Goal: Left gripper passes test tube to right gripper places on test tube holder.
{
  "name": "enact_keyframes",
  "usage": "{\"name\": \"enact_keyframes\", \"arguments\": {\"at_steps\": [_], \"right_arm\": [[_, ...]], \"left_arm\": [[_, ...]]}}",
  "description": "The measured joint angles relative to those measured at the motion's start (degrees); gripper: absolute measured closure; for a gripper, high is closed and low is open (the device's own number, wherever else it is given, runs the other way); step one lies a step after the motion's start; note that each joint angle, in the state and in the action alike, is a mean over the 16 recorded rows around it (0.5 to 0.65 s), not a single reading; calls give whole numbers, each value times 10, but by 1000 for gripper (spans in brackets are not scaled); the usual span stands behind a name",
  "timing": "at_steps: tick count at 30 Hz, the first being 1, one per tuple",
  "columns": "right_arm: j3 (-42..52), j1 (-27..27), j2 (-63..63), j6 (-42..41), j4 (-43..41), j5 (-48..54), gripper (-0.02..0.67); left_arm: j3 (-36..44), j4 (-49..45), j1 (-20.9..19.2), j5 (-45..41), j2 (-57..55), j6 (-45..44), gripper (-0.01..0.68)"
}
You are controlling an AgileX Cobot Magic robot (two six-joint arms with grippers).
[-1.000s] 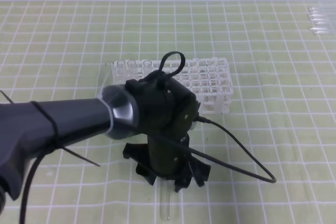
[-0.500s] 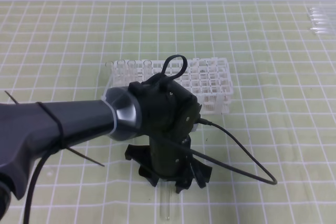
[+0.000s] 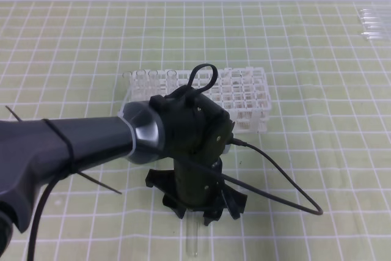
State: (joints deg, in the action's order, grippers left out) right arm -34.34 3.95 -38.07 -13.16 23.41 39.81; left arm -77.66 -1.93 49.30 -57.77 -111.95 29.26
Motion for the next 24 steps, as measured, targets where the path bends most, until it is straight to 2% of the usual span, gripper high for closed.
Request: {"name": "enact_keyframes", "arguments": {"at_steps": [16,24], "right_arm": [[0,0,0,0,3,0,665],[0,0,0,0,4,0,665]], "left_arm": [[-1,4,0,-2,-16,-14,347],[-2,4,0,-5,-17,-17,409]]}}
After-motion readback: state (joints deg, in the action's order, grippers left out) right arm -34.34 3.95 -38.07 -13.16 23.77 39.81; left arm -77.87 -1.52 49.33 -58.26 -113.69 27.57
